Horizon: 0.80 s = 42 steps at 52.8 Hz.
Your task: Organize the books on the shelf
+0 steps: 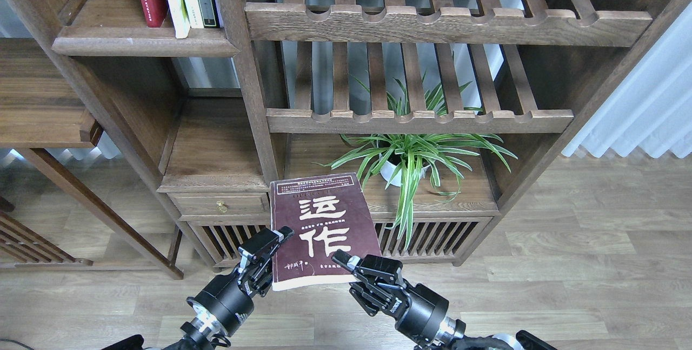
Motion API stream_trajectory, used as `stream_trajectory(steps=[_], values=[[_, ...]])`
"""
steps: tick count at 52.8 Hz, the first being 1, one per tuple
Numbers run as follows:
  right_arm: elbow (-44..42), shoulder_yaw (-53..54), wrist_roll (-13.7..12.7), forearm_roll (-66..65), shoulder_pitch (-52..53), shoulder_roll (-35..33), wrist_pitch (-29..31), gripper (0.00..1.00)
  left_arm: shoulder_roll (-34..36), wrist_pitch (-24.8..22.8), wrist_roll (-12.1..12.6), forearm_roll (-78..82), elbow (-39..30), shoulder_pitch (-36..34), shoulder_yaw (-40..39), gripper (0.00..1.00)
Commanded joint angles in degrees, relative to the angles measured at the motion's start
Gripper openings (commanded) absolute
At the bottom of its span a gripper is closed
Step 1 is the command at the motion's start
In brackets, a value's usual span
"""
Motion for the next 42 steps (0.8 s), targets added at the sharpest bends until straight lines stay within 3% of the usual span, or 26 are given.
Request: stream_trajectory(steps=[1,8,13,18,27,34,37,38,42], values=[[-0.6,0.9,0.0,-2.6,-0.1,0.5,0.0,0.44,0.5,0.0,0.1,1.2,-0.3,-0.1,-1.0,0.07],[-2.1,1.8,0.0,-5.4,-0.1,0.6,0.0,0.78,1.6,0.0,0.1,2.4,-0.4,0.0,-2.9,0.07],[-3.0,4.9,0.0,-6.0,0.1,-0.1,0.0,0.90,3.5,0.0,0.1,2.8,-1.1,0.1,-4.5,0.07],[-3.9,8.6,0.0,-6.0,-0.1,-0.1,0.0,0.95,6.5,0.0,0.2,4.6,-1.9,1.4,-5.9,0.07],[-6.5,11.4,0.0,-6.0,0.0,0.2,0.0,0.97,13.2,0.0,0.4,16.6,-3.4,7.5,-12.4,0.06],[-7.0,11.3,0.0,-6.1,0.2,0.7,0.0,0.97,19.5,0.0,4.0,24.5,-3.5,12.6,-19.4,0.06],[-7.0,11.3,0.0,-6.0,0.3,0.7,0.0,0.97,22.8,0.0,4.0,24.4,-3.6,14.6,-23.7,0.06],[-7.6,11.2,0.0,-6.2,0.5,1.8,0.0,0.97,23.6,0.0,3.3,22.0,-3.7,14.6,-33.1,0.05],[-7.6,11.2,0.0,-6.2,0.5,1.9,0.0,0.97,23.6,0.0,3.3,21.5,-3.7,14.2,-36.6,0.05]])
